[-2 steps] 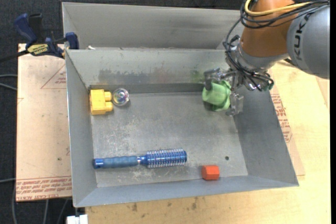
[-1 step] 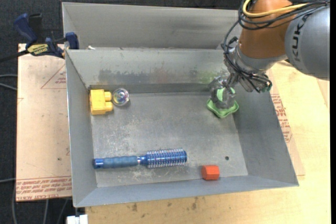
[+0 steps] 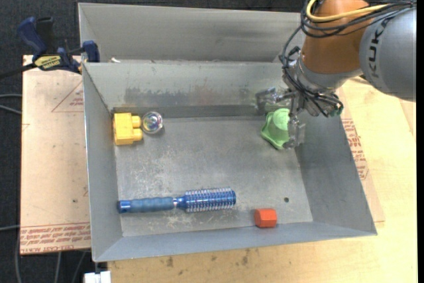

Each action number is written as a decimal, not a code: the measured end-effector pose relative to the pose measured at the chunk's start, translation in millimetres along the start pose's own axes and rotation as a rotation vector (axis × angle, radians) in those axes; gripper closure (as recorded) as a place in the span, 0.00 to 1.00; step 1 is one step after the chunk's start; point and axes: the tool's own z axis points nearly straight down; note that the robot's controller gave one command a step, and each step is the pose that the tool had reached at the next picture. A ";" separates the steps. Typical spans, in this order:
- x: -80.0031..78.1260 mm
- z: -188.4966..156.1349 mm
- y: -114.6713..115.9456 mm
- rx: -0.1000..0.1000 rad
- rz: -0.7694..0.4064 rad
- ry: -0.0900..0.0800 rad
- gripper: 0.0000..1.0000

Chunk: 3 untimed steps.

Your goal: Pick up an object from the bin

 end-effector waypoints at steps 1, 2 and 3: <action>35.5 59.1 -57.0 0.001 0.706 0.005 0.00; 34.0 57.7 -56.5 0.002 0.702 0.002 1.00; 33.9 57.7 -56.3 0.002 0.702 0.002 0.00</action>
Offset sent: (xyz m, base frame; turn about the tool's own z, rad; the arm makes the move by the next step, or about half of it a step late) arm -0.0053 -0.0667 -0.0581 0.7048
